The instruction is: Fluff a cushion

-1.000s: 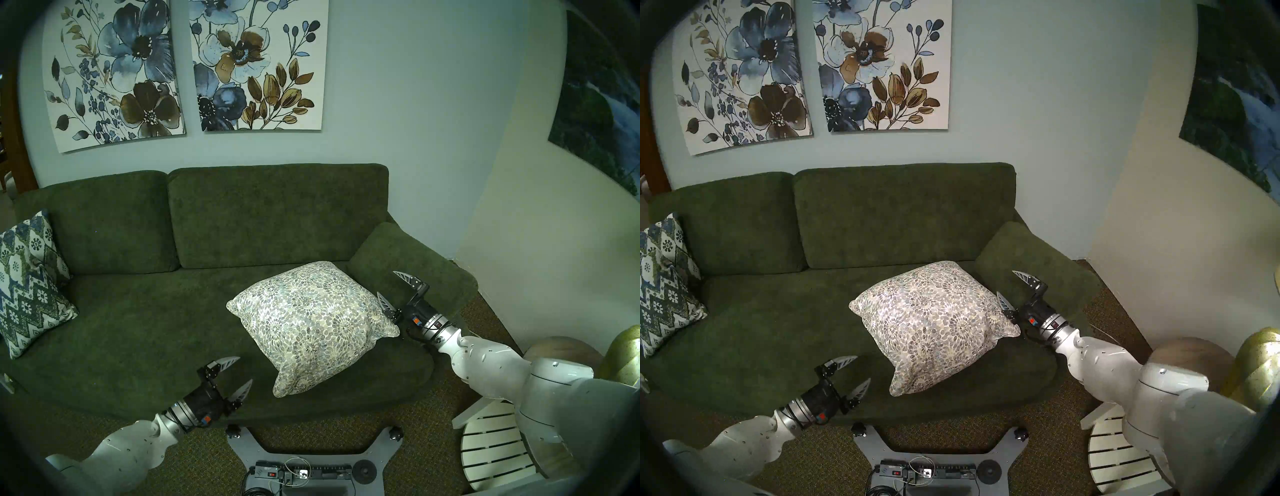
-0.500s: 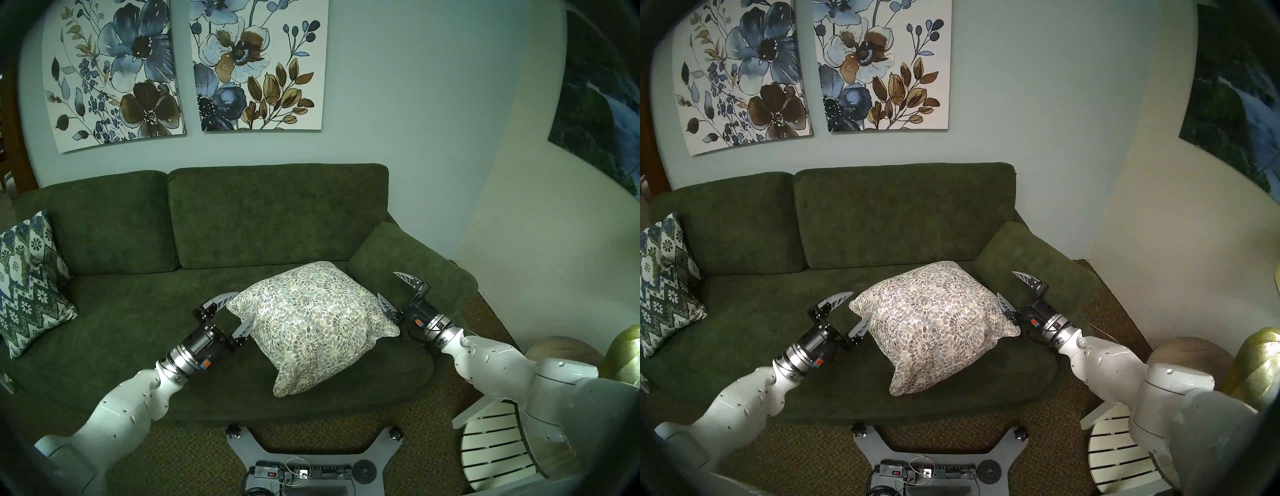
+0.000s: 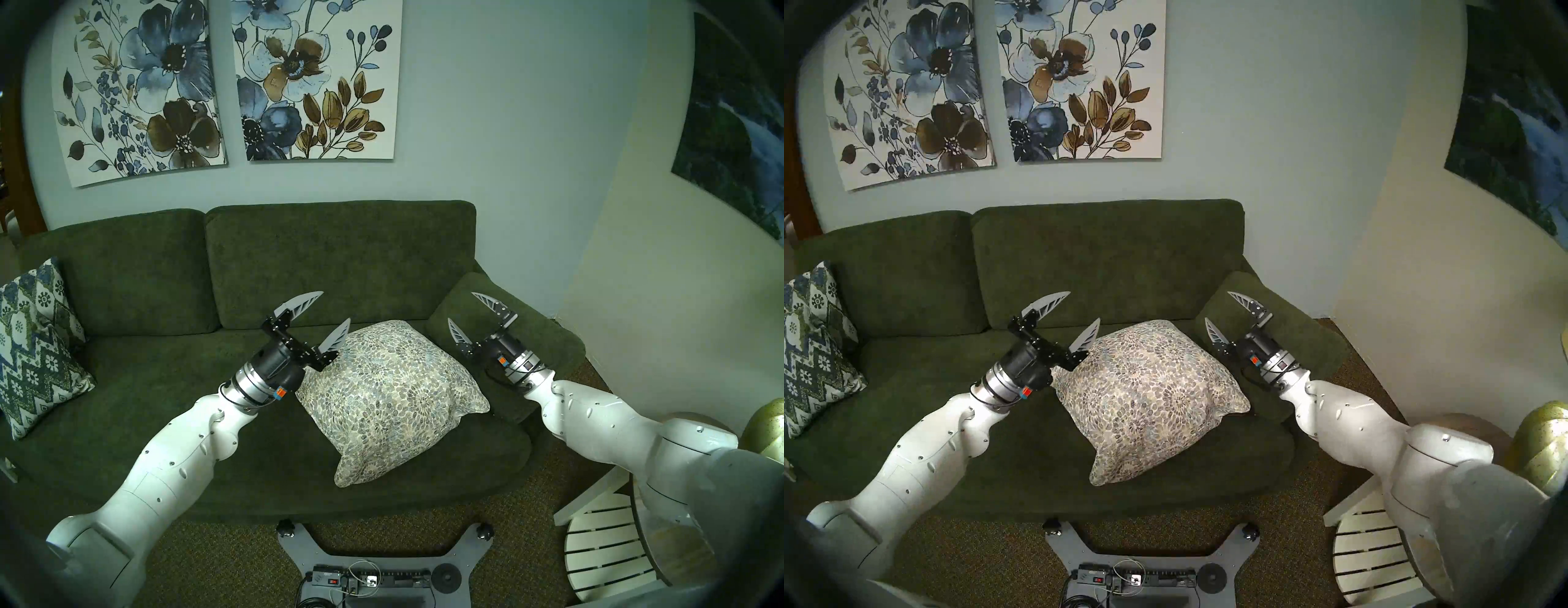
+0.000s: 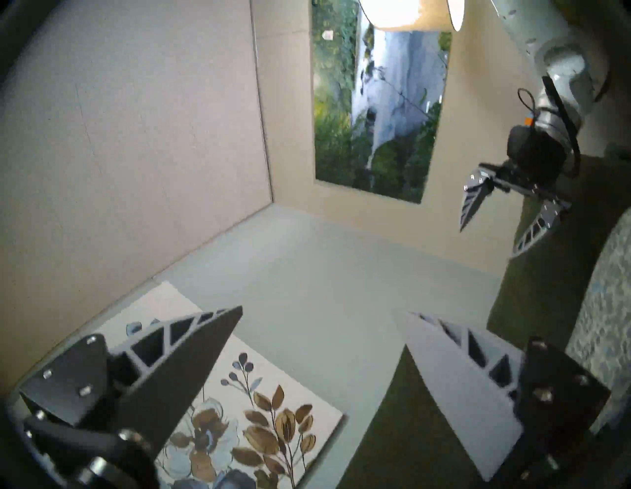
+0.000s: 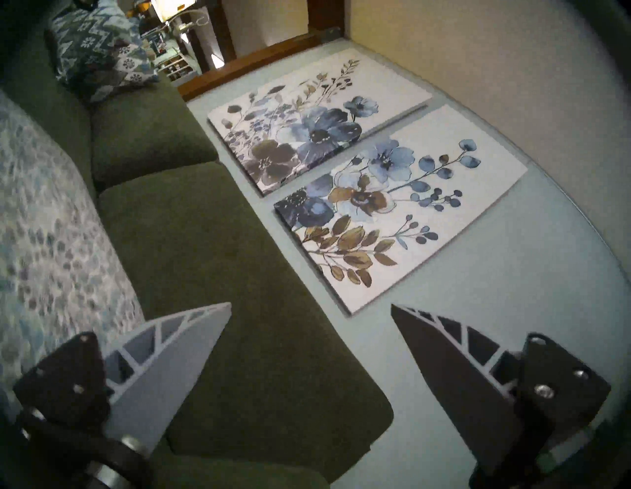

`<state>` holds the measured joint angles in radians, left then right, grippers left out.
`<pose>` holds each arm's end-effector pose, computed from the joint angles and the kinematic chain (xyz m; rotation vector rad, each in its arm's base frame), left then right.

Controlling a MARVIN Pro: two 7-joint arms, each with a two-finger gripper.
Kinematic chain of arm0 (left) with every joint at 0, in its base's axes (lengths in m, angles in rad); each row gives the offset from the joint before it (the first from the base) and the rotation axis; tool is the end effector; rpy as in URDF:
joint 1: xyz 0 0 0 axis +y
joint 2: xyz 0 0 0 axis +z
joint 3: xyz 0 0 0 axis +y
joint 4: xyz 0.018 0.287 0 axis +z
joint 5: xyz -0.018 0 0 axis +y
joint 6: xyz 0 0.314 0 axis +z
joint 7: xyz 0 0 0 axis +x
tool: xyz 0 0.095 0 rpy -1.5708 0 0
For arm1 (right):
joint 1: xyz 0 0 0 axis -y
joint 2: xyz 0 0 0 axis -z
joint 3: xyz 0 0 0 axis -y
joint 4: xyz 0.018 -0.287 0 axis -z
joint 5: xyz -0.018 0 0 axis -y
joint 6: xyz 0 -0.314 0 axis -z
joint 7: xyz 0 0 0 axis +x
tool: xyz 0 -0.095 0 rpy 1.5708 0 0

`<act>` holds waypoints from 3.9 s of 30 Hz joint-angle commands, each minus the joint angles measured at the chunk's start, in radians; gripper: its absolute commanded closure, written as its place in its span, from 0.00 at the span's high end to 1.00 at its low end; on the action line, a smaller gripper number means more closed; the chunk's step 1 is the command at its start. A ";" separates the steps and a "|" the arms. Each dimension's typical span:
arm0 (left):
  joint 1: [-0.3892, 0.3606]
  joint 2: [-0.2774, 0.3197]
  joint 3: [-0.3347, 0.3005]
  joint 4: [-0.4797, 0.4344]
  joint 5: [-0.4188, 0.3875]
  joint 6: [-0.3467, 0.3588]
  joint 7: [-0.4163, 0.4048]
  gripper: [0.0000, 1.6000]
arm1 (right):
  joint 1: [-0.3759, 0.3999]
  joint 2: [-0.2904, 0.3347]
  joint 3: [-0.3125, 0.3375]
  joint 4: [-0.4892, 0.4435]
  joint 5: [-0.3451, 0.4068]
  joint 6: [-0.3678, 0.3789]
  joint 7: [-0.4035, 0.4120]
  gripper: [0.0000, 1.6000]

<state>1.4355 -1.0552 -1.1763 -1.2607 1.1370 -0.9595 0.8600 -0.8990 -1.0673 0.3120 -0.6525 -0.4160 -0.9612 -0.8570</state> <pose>0.3831 0.0248 -0.3145 -0.5449 1.2918 -2.4830 0.4635 -0.0376 -0.3778 1.0878 1.3652 2.4163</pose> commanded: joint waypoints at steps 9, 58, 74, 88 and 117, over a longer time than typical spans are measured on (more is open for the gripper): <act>0.079 -0.058 0.069 0.210 0.052 0.084 -0.007 1.00 | -0.199 -0.165 -0.131 0.006 -0.027 0.059 0.009 1.00; -0.051 -0.255 0.077 0.771 0.044 0.144 -0.089 1.00 | -0.299 -0.264 -0.149 0.260 0.091 0.067 0.006 1.00; 0.006 -0.290 0.085 0.850 0.009 0.125 -0.074 1.00 | -0.388 -0.288 -0.162 0.305 0.149 0.050 0.029 1.00; -0.156 -0.249 0.019 0.790 -0.051 0.039 -0.034 1.00 | -0.264 -0.284 -0.111 0.303 0.215 0.001 0.033 1.00; -0.271 -0.241 -0.015 0.344 -0.028 0.000 0.034 1.00 | -0.023 -0.271 -0.031 0.041 0.133 0.001 -0.030 1.00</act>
<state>1.1998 -1.3056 -1.1824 -0.8164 1.1094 -0.9605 0.8627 -0.9982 -1.3554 0.2640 -0.5548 -0.2569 -0.9577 -0.8625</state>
